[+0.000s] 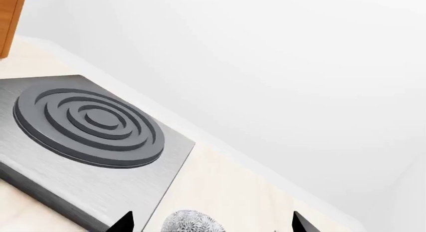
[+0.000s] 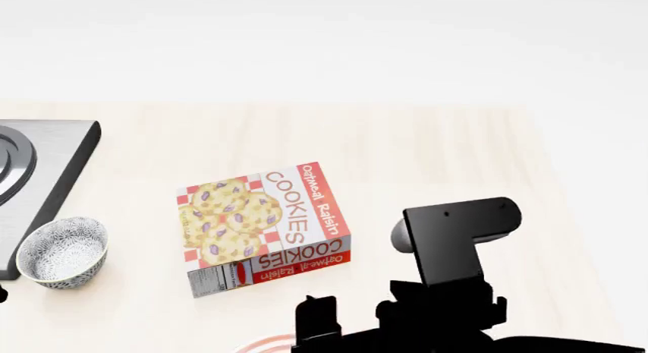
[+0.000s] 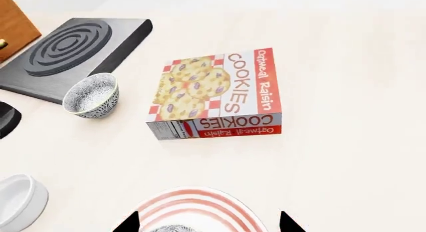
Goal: Pick the akita bowl next to the plate and place it on the plate.
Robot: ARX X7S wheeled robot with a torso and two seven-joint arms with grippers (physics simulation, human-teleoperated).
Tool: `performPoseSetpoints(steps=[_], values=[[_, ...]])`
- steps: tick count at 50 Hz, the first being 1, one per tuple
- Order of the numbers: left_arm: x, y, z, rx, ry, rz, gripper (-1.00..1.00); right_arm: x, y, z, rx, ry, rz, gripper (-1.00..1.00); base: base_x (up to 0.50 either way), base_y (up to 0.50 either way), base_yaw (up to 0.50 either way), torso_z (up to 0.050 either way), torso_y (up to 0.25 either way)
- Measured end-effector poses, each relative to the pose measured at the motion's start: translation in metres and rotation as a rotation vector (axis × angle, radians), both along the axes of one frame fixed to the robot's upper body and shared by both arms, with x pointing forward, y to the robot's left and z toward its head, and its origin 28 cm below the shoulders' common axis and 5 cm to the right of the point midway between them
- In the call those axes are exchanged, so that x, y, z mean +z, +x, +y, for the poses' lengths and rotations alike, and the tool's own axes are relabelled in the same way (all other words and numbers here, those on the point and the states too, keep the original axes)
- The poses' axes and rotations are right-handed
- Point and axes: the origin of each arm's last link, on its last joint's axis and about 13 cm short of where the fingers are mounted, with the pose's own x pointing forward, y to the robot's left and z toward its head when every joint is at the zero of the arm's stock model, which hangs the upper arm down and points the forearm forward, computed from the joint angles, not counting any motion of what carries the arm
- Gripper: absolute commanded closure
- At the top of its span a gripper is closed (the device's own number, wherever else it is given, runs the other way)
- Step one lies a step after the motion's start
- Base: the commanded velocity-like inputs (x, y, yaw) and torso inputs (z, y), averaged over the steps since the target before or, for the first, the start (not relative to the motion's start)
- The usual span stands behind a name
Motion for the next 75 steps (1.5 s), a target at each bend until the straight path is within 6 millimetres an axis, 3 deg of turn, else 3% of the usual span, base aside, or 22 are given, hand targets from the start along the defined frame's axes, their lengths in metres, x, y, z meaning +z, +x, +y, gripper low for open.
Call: performPoseSetpoints(steps=[16, 49, 75], values=[[0.003, -0.002, -0.001, 0.0, 0.001, 0.001, -1.0, 0.003, -0.006, 0.001, -0.087, 0.038, -0.172, -1.0, 0.0, 0.0, 0.0, 0.0, 0.0], [0.005, -0.001, -0.002, -0.002, 0.01, 0.001, -1.0, -0.06, -0.012, -0.014, -0.421, -0.035, -0.393, -1.0, 0.0, 0.0, 0.0, 0.0, 0.0], [0.004, -0.002, -0.003, -0.006, 0.02, -0.005, -1.0, -0.073, -0.017, -0.027, -0.564, -0.09, -0.491, -1.0, 0.0, 0.0, 0.0, 0.0, 0.0]])
